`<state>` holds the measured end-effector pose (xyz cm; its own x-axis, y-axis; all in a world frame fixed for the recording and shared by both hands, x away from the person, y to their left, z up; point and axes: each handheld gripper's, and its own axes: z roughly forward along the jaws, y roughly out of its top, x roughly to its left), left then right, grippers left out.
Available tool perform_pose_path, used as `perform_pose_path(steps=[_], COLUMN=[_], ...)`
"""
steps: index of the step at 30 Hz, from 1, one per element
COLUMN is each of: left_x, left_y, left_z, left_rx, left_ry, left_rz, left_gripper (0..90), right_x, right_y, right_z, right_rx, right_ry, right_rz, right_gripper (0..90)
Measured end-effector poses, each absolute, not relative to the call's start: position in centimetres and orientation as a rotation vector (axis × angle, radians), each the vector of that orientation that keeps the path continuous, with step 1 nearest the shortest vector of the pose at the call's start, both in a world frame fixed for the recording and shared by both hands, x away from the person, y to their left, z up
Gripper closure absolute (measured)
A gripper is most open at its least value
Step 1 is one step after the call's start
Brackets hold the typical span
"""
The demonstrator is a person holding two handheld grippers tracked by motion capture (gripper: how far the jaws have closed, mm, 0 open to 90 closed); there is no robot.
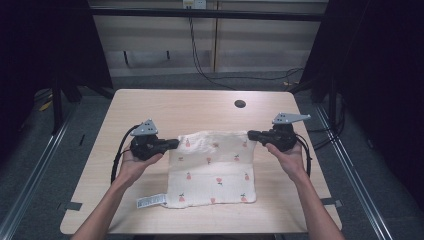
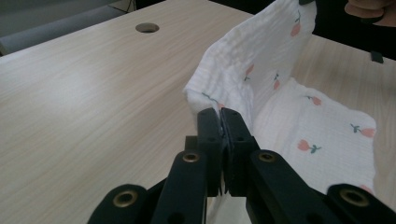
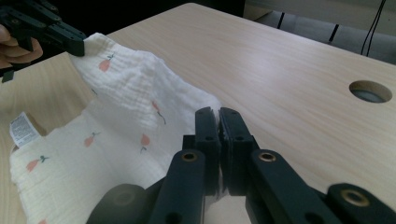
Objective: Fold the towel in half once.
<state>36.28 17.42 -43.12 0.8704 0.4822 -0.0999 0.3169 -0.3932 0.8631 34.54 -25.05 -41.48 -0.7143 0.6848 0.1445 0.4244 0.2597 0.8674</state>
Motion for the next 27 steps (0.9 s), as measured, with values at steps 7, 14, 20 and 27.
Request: perform_pose_path(steps=[7,14,20,27], left_x=[35.3,34.3,33.0,31.7], left_y=[18.0,17.8,18.0,17.8], left_z=[-44.0,-43.4,-43.3,-44.6], left_rx=[2.046,2.065,2.064,2.124], left_ry=[0.572,0.542,0.527,0.511], left_rz=[0.169,0.176,0.134,0.117], left_gripper=[87.9,87.8,87.4,87.6], right_x=[32.8,31.6,30.2,28.6], right_y=[-26.0,-26.3,-25.9,-25.1], right_z=[-42.7,-43.0,-42.5,-43.3], right_rx=[1.035,1.025,0.986,0.953], right_ry=[2.311,2.336,2.350,2.413], right_rz=[1.414,1.386,1.401,1.345], right_gripper=[87.2,87.1,87.0,86.9])
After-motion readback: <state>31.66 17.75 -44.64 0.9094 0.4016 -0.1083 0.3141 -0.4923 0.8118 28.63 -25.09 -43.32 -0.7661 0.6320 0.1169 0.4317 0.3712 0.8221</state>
